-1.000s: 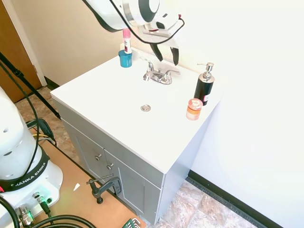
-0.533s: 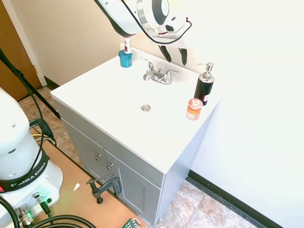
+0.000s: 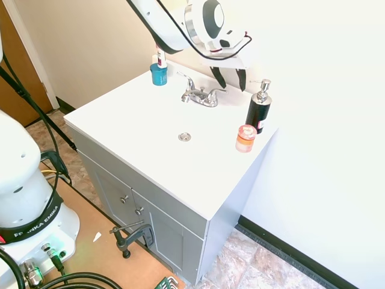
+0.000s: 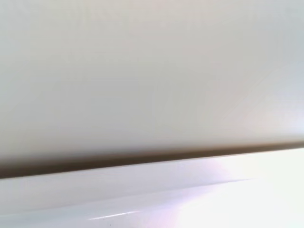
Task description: Turn on the cold water
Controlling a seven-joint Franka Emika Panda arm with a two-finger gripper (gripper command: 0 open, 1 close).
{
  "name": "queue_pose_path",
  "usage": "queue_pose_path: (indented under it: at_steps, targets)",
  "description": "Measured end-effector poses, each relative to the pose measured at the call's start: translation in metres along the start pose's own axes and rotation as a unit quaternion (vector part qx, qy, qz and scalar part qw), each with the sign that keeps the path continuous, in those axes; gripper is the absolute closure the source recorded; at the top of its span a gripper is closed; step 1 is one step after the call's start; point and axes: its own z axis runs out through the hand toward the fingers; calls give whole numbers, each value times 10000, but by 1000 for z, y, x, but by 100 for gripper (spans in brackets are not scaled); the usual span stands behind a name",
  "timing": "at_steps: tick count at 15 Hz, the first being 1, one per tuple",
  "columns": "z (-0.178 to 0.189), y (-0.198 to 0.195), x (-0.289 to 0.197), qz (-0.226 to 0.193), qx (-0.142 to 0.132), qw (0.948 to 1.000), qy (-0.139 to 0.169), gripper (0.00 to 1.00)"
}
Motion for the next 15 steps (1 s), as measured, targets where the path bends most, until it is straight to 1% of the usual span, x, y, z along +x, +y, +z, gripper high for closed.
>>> queue_pose_path:
  at_steps: [3, 7, 11, 13, 15]
  targets:
    - [5, 3, -2, -167, -222, 9996, -61, 0]
    - [7, 4, -5, -382, -390, 9984, -117, 0]
    - [11, 9, -9, -643, -664, 9954, -254, 0]
    - [11, 9, -12, -735, -732, 9939, -376, 0]
    - [10, 7, -17, -769, -732, 9931, -499, 0]
